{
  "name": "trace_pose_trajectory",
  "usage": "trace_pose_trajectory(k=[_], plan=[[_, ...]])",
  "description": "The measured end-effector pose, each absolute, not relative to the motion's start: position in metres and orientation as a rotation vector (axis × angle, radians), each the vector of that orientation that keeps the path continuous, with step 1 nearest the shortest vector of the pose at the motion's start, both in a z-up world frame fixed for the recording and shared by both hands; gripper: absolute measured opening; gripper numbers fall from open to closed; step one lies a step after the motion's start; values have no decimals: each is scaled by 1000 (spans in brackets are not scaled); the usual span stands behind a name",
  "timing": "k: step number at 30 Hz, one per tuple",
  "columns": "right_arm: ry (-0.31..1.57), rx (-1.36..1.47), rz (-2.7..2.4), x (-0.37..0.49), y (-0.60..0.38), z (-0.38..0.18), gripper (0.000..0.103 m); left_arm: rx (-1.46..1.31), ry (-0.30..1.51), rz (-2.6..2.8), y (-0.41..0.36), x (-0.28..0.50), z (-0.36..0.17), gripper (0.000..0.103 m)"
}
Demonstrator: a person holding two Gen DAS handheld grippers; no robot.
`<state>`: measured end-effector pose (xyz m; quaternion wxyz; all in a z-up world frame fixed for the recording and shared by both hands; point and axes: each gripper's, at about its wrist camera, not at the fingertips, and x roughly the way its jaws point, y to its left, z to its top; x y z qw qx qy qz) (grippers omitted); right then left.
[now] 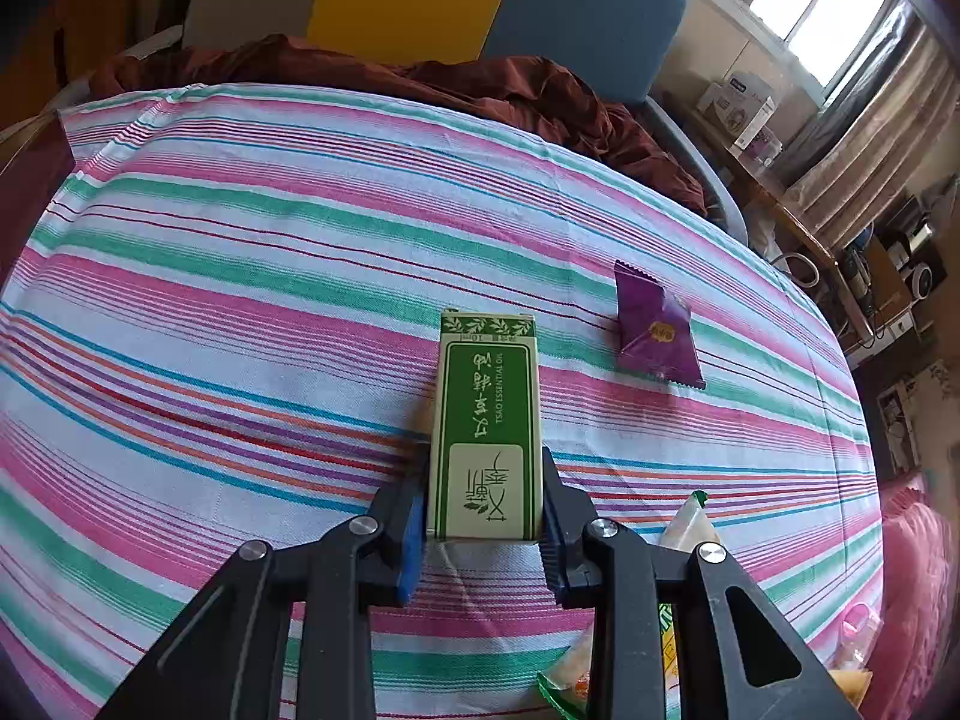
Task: Organize objects
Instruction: 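Carry the beige sock over the gold tray while the right gripper holds the tea box, then lower the beige sock into the gold tray and open the left gripper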
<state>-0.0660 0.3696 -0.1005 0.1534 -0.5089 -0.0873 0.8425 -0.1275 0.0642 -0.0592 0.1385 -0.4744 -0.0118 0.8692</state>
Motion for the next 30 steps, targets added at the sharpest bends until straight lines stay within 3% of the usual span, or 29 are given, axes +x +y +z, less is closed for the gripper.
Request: trace_pose_trajectory(k=[9, 14, 17, 21, 30], plan=[[-193, -1473, 2435, -64, 368, -98, 32, -1236, 7, 2645, 43, -82, -35, 64], [-76, -1537, 2553, -61, 352, -94, 31, -1138, 89, 2717, 40, -57, -19, 64], [125, -1609, 2631, -60, 343, -87, 31, -1099, 80, 2733, 35, -49, -13, 64], [212, -1557, 2740, -56, 311, -55, 31, -1082, 47, 2746, 30, -44, -11, 64], [44, -1486, 3068, -53, 183, 6, 32, -1092, -14, 2749, 20, -39, -18, 64]])
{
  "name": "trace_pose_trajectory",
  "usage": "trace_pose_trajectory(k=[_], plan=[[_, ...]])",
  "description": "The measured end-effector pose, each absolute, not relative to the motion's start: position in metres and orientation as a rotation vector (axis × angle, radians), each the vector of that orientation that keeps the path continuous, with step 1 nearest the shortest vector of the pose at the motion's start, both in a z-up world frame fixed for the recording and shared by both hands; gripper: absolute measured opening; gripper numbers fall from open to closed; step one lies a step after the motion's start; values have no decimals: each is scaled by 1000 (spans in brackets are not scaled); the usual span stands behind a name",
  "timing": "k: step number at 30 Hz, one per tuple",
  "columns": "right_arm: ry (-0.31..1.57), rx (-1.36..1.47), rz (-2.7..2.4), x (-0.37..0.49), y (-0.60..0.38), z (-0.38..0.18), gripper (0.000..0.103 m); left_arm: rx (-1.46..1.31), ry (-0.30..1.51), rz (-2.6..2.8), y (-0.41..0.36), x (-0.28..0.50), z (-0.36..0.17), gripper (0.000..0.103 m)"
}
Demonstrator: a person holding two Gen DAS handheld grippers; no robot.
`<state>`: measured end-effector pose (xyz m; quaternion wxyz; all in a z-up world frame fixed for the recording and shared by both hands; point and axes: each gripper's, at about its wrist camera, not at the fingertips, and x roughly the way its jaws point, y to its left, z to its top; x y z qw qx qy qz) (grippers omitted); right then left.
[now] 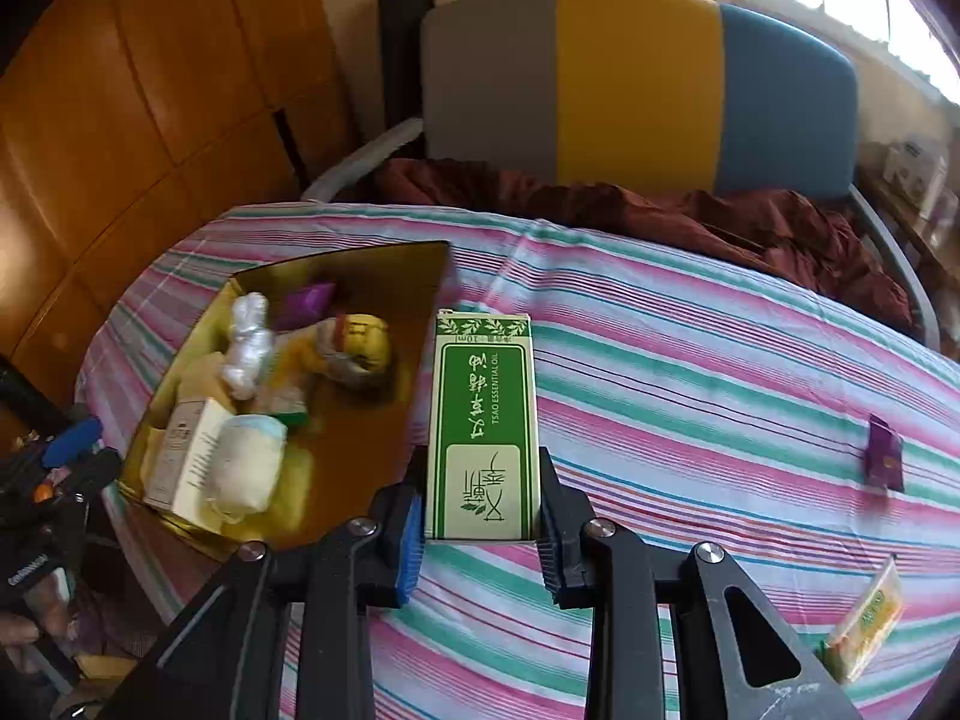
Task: Organize objects
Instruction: 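Lower the beige sock into the gold tray and open the left gripper, then lower the green tea box into the gold tray and open the right gripper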
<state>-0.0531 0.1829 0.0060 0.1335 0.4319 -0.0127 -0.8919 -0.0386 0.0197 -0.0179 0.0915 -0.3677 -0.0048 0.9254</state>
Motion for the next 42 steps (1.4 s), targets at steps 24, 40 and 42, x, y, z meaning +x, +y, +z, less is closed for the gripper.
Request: trace_pose_trajectory(k=[24, 40, 42], plan=[[111, 1431, -2499, -75, 87, -49, 49, -1130, -153, 2713, -10, -41, -36, 63], [-27, 1293, -2631, -36, 142, -7, 79, -1075, -37, 2700, 17, -29, -21, 63], [-53, 1292, -2662, -33, 159, -4, 80, -1062, -23, 2686, 21, -26, -18, 63]])
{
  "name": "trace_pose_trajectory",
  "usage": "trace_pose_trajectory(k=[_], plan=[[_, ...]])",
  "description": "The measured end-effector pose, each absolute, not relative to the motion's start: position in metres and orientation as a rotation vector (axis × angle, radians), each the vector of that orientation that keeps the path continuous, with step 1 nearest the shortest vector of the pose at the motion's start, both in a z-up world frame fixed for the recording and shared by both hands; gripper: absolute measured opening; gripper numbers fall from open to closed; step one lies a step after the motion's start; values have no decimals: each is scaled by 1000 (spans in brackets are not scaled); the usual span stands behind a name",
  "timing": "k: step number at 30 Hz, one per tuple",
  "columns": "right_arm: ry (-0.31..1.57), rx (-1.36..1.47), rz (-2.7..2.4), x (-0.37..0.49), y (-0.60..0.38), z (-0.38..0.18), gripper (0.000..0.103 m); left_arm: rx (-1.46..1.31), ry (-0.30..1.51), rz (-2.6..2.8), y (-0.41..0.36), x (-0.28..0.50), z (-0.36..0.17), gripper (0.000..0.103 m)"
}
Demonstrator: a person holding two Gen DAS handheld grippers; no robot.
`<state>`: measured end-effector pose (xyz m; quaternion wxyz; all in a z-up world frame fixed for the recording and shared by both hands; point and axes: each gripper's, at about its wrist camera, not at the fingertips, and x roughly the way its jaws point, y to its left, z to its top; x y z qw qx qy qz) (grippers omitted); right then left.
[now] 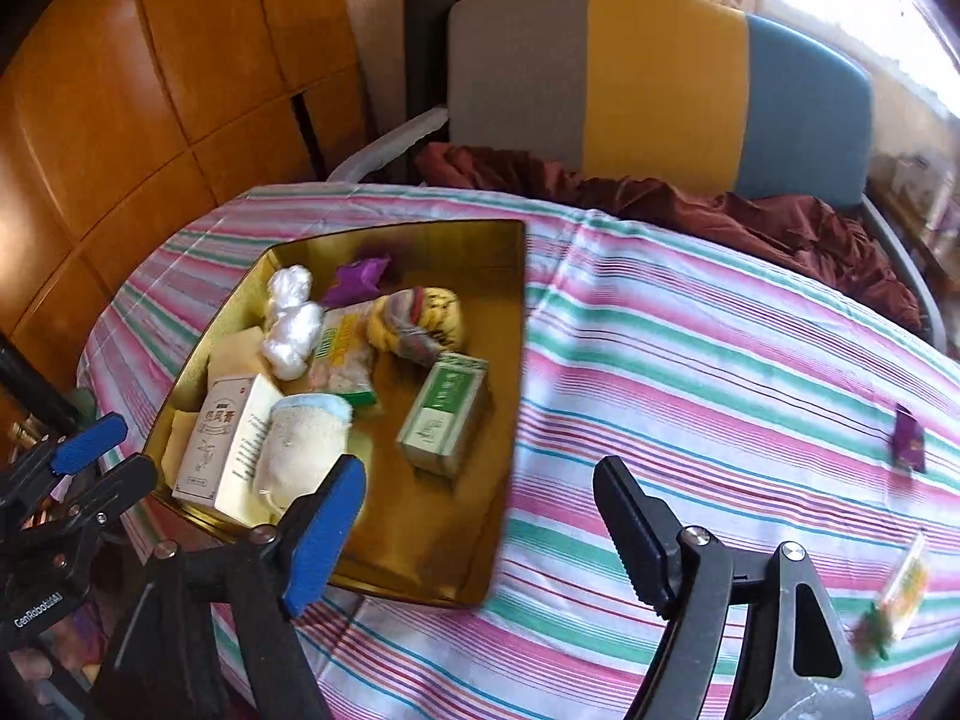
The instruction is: Organize objects
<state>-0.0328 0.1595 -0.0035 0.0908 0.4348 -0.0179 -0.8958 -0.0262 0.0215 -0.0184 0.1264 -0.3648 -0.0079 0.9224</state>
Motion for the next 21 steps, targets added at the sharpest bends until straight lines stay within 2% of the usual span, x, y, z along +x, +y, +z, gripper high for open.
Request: trace_pose_trajectory(k=[6, 9, 16, 19, 21], plan=[[-144, 1370, -2800, -25, 232, 0, 85, -1047, 20, 2644, 39, -22, -15, 63], [-267, 1458, -2881, -21, 286, -4, 88, -1045, 40, 2623, 48, -21, -16, 63], [-934, 1616, -3044, 16, 434, -19, 93, -1050, 63, 2564, 68, -21, -21, 63], [-1255, 1648, -3038, 38, 480, -32, 95, -1060, 76, 2536, 77, -22, -24, 63], [-1400, 1663, -3013, 47, 498, -41, 95, -1069, 86, 2520, 82, -23, -27, 63]])
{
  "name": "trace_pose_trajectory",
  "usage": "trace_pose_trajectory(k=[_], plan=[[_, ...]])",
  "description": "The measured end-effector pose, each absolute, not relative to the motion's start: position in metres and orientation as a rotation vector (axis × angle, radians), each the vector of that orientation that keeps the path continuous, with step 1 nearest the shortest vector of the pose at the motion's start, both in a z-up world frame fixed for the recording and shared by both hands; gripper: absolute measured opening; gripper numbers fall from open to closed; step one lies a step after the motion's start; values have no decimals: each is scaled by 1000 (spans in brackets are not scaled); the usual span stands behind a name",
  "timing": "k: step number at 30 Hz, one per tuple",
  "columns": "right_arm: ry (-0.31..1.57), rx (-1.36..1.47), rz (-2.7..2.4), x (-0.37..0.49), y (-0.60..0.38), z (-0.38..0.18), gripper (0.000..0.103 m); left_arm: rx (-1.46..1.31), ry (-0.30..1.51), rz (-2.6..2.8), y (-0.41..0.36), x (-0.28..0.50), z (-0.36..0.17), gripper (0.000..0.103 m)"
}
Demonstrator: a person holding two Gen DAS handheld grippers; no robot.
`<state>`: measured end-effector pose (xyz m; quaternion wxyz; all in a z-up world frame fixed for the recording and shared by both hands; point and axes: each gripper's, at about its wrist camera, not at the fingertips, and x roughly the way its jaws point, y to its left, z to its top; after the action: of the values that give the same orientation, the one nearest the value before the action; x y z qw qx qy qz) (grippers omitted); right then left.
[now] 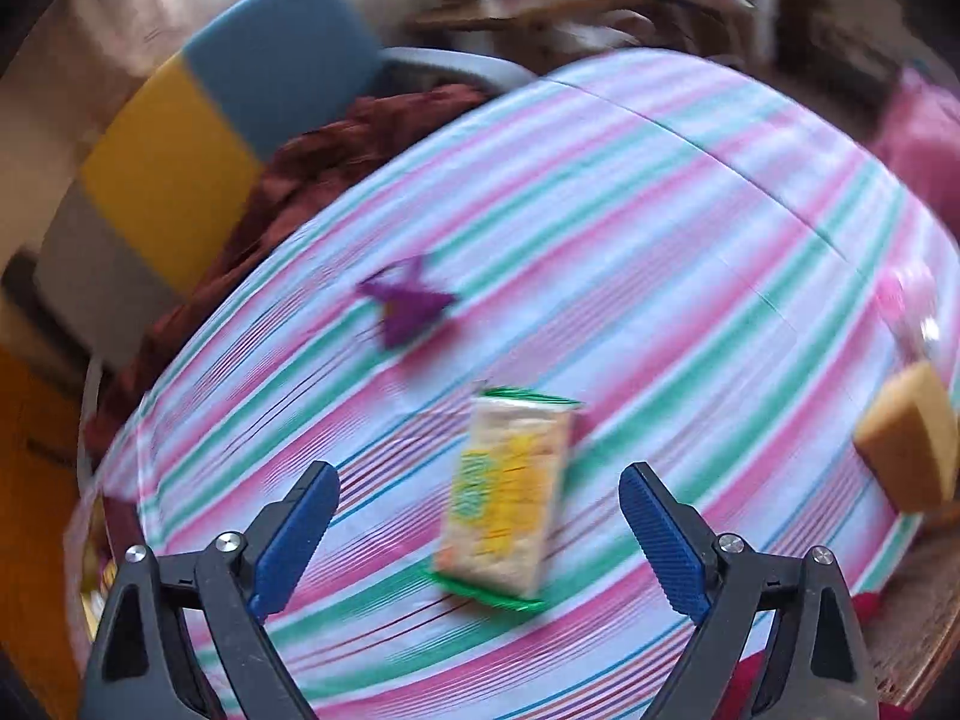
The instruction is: Organize objects
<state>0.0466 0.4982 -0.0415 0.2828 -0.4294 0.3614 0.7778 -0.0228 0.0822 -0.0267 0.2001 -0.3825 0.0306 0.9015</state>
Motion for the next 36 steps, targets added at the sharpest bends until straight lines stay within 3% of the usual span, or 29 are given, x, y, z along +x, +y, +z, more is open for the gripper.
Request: trace_pose_trajectory(k=[6, 10, 12, 13, 17, 36], plan=[[1038, -1241, 2045, 33, 502, -72, 96, -1085, 113, 2499, 94, -27, -30, 63], [882, -1377, 2115, 7, 485, -86, 93, -1079, 118, 2480, 103, -29, -27, 63], [602, -1475, 2154, -9, 461, -87, 58, -1065, 133, 2464, 113, -30, -24, 63], [539, -1493, 2186, -12, 452, -86, 50, -1057, 143, 2454, 119, -30, -22, 63], [536, -1448, 2182, -7, 452, -79, 50, -1026, 186, 2390, 149, -29, -16, 63], [972, -917, 2224, 60, 504, -26, 50, -1225, 157, 1998, 333, -83, -46, 63]])
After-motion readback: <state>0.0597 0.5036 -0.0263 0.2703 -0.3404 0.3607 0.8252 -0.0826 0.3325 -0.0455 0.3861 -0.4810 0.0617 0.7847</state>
